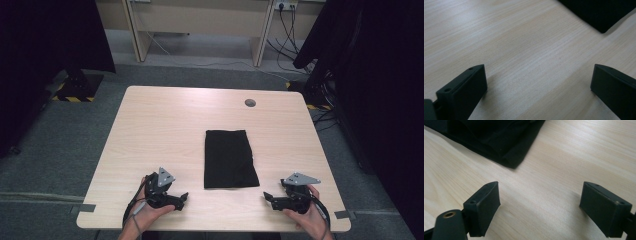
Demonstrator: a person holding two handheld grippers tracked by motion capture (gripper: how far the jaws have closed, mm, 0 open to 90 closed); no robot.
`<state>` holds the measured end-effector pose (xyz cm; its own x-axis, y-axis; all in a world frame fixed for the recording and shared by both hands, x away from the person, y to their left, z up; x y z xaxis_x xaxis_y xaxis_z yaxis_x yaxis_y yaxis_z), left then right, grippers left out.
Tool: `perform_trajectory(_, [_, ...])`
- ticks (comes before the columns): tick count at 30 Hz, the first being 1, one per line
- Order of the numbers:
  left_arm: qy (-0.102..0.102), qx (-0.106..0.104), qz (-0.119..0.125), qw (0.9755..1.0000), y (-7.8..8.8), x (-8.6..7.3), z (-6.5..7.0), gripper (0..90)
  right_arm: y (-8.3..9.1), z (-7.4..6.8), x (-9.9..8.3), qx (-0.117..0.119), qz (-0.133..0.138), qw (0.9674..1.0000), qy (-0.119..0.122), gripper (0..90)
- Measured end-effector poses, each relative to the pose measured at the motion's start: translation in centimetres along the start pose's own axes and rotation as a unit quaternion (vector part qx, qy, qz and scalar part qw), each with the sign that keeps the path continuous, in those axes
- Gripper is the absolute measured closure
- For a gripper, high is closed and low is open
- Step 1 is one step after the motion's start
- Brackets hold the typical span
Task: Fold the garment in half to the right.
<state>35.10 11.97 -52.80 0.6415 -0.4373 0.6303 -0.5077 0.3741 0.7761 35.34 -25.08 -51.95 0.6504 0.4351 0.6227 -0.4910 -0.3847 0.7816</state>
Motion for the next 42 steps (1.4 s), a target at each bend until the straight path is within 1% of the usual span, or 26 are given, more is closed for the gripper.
perform_trajectory(3, [0.0, 0.0, 0.0, 1.0, 0.0, 0.0, 0.0, 0.0, 0.1, 0.2, -0.3, -0.015, -0.003, 0.9999, 0.006, 16.1])
perform_trajectory(4, [0.0, 0.0, 0.0, 1.0, 0.0, 0.0, 0.0, 0.0, 0.1, 0.2, -0.3, -0.015, -0.003, 0.9999, 0.006, 16.1])
perform_trajectory(5, [0.0, 0.0, 0.0, 1.0, 0.0, 0.0, 0.0, 0.0, 0.2, 0.2, -0.5, -0.019, -0.003, 0.9998, 0.006, 15.5])
perform_trajectory(9, [0.0, 0.0, 0.0, 1.0, 0.0, 0.0, 0.0, 0.0, 0.6, 0.1, -1.0, -0.019, -0.003, 0.9998, 0.004, 15.4])
perform_trajectory(21, [0.0, 0.001, 0.0, 1.0, 0.0, 0.0, 0.0, 0.0, 2.1, -0.4, -3.1, -0.023, 0.012, 0.9997, 0.001, 15.1])
perform_trajectory(24, [0.0, 0.001, 0.0, 1.0, 0.0, 0.0, 0.0, 0.0, 2.3, -0.5, -3.4, -0.025, 0.018, 0.9995, -0.002, 15.1])
perform_trajectory(34, [0.0, 0.001, 0.0, 1.0, 0.0, 0.0, 0.0, 0.0, 2.7, -0.9, -4.1, -0.027, 0.024, 0.9993, -0.004, 15.1])
perform_trajectory(42, [0.0, 0.001, 0.0, 1.0, 0.0, -0.1, 0.0, 0.0, 2.9, -1.5, -4.4, -0.027, 0.029, 0.9992, -0.005, 14.7])
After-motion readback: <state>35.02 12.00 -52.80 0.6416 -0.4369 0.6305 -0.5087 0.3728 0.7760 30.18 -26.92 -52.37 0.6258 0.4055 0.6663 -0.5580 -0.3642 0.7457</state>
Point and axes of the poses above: each handheld gripper's, and its own axes: y roughly backward along the jaws, x roughly out of its top, z roughly to its right, the point moved 6 cm from there along -y, roughly forward along the jaws, and after that the axes turned 7 degrees about -z, right-handed, at the moved point
